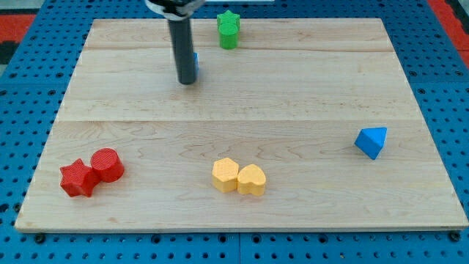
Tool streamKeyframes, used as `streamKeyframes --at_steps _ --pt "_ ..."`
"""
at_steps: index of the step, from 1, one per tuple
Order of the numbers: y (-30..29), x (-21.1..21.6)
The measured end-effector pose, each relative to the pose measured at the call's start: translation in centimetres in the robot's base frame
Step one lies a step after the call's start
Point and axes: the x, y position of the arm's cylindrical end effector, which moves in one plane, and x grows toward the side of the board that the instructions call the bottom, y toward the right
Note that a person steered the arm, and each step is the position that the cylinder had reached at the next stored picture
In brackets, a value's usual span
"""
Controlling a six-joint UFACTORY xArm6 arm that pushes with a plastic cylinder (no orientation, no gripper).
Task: Move the blue cube to the bottom of the green circle
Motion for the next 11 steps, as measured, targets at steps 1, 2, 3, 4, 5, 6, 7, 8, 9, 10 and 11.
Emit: streamKeyframes --at_steps 1,2,3,4,5,6,7,8,9,10,11 --pt "0.1 -3.1" --pt "-5.8 -4.5" --pt "-5.3 -8.3" --pt "-1.3 -8.2" --pt "-1.8 -7.6" --pt "-1.8 -5.6" --pt "1.6 -4.8" --pt "5.1 -4.8" --pt "1.9 -2.3" --pt "11.3 1.5" --pt "21.9 1.1"
